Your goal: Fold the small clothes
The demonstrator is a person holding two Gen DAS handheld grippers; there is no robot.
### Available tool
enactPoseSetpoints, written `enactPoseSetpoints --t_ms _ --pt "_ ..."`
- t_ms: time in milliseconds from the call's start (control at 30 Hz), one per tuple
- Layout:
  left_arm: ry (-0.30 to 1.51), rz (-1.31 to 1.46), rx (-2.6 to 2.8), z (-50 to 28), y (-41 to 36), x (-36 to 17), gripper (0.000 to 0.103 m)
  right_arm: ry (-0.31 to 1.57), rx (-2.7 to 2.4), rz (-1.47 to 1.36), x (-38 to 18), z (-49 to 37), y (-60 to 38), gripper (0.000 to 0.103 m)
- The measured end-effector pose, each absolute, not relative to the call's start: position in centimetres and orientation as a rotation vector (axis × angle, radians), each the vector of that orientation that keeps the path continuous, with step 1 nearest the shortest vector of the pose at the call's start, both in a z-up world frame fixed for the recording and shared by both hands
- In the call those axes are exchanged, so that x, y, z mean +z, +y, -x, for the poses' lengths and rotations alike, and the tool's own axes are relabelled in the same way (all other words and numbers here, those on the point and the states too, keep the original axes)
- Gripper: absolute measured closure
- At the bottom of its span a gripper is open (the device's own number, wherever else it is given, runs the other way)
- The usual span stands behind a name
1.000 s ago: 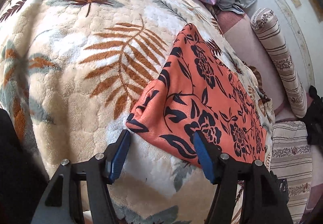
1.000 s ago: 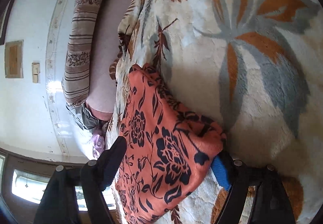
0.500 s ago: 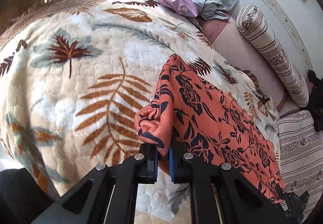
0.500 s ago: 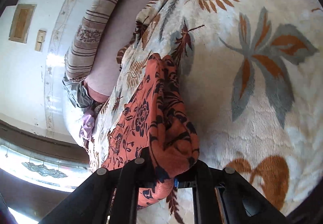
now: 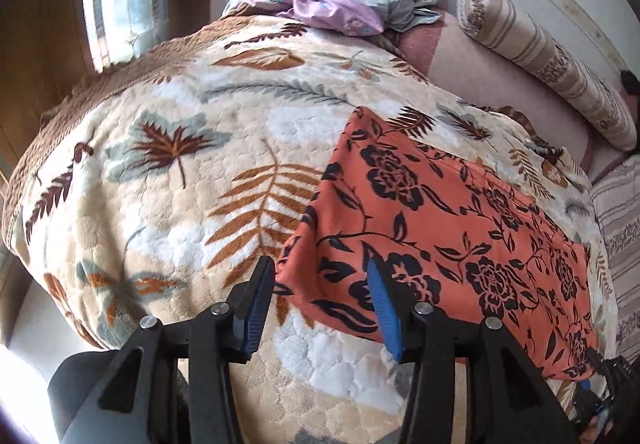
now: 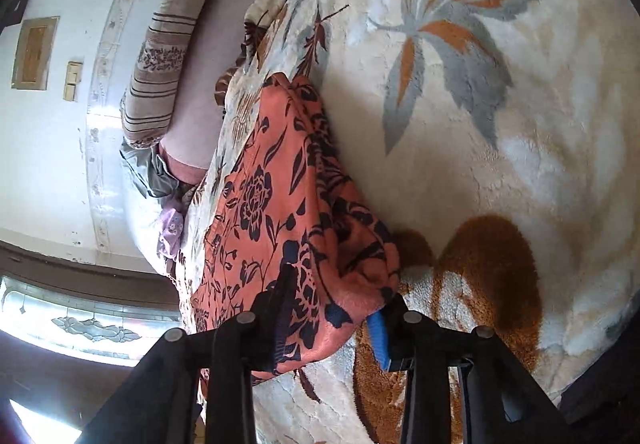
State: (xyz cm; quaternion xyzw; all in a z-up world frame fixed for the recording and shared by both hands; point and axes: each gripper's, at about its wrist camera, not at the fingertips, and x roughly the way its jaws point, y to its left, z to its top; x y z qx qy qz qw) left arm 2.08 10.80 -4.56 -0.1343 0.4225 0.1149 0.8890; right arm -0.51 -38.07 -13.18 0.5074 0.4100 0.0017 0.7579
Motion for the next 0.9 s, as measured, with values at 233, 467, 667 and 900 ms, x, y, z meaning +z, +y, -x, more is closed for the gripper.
enactPoseSetpoints --t_ms 233,467,667,900 --pt "0.902 0.185 0.178 -3.4 6.6 -4.6 0.050 0.885 0.014 -1.095 -13.0 0.2 -37.8 0.066" --pt "0.931 0.156 0.172 -3.5 5.1 -5.2 0.050 0.879 0.025 -1.092 -13.0 -0.3 -37.7 0.066" --pt "0.933 0.142 0.166 -3.8 5.0 -5.5 0.050 0.903 0.007 -1.094 -13.6 -1.4 -37.1 0.066" --pt "0.940 0.142 0.173 -4.3 5.9 -5.9 0.050 0.929 -0.022 -0.988 -13.0 -2.7 -36.3 0.088"
